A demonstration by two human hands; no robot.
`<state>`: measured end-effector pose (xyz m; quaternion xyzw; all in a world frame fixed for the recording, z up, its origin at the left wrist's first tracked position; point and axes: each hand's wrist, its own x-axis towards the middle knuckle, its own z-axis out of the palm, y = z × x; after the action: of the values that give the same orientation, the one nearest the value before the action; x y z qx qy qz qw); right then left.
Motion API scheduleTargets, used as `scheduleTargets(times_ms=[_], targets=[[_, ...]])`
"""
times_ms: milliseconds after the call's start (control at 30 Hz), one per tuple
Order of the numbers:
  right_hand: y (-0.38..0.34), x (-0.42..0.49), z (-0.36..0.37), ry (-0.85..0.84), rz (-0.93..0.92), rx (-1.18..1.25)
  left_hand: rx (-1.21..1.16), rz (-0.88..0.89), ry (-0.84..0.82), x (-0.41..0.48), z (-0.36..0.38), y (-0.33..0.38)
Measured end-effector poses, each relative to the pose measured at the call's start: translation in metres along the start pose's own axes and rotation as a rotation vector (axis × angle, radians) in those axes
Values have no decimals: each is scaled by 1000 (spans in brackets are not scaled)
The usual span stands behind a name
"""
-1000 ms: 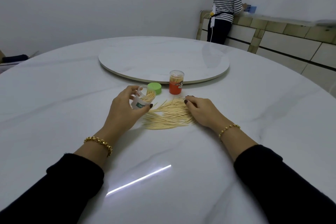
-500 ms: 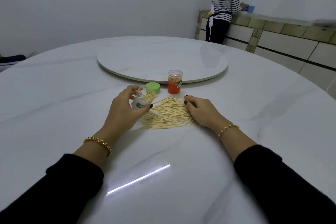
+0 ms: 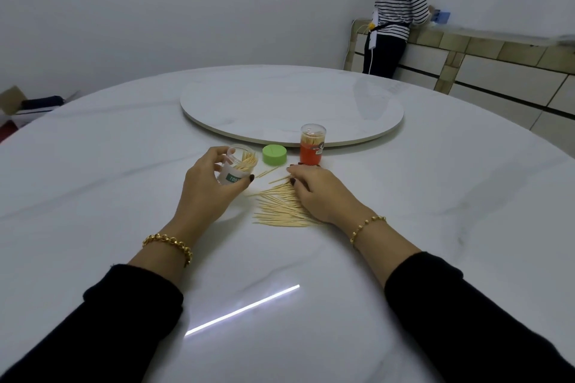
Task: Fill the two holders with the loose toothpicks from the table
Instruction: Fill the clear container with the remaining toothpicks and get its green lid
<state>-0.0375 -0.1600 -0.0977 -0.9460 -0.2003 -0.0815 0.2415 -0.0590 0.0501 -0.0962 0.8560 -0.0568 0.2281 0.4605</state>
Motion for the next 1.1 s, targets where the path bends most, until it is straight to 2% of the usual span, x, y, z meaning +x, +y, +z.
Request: scheduleTargets(times_ms=[433, 600, 867, 1100], targets=[[-43, 37, 36, -175, -149, -68, -17, -85, 74, 9, -15, -12], [-38, 35, 33, -229, -147, -216, -6, -71, 69, 8, -13, -10], [-21, 25, 16, -164, -30, -247, -13, -45, 35, 6, -11, -8], [-2, 13, 1, -57, -66, -278, -13, 1, -6, 1, -5, 0]])
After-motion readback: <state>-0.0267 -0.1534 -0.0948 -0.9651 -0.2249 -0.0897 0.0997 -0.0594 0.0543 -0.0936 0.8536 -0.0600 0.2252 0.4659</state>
